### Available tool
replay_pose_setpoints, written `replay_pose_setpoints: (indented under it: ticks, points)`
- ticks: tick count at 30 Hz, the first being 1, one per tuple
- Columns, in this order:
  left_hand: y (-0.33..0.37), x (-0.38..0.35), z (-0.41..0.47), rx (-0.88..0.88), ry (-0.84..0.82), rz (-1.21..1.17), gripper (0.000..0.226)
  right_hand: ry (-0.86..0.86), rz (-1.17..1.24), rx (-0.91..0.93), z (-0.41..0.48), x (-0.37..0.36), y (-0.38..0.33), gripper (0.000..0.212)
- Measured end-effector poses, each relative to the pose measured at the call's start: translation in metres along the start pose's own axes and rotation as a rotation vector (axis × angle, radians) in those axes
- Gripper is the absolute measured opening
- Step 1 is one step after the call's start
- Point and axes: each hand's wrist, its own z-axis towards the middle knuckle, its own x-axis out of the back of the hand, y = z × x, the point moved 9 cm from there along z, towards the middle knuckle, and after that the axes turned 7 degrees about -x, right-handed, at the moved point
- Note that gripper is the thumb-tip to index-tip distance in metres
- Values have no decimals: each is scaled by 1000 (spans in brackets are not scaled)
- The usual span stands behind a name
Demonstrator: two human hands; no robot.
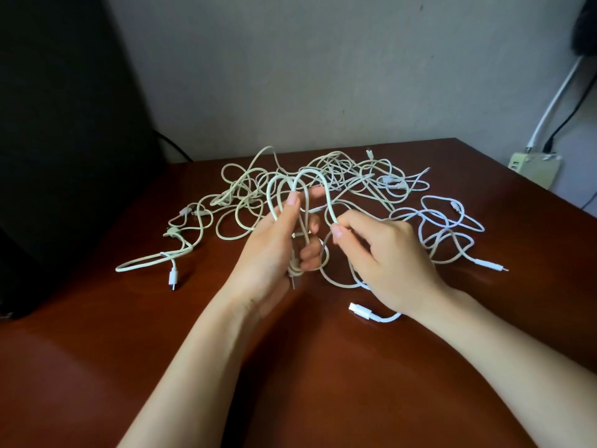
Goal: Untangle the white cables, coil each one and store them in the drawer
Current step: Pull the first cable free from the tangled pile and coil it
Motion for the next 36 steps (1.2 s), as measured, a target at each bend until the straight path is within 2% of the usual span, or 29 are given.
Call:
replay_pose_setpoints:
  ticks: [7, 14, 18, 22, 27, 32, 36]
  points:
    - [-3, -8, -3, 21, -88, 125, 41, -83, -43, 88, -4, -6, -11, 29]
    - [-3, -8, -4, 16, -95, 173, 23, -91, -172, 87, -3, -9, -7, 29]
    - [9, 1, 0, -57, -56, 157, 23, -92, -113, 66, 3, -4, -1, 41]
    - [21, 16, 4, -135, 9, 175, 25, -75, -121, -9, 12, 4, 17, 45]
    - [22, 34, 10, -154, 118, 43, 30, -145, -148, -123, 12, 2, 40, 34]
    - [23, 38, 12, -149, 155, -205, 28, -240, -171, -177, 9, -5, 45, 25]
    - [29, 34, 11, -166, 113, -304, 27, -313, -182, -133, 7, -13, 36, 34]
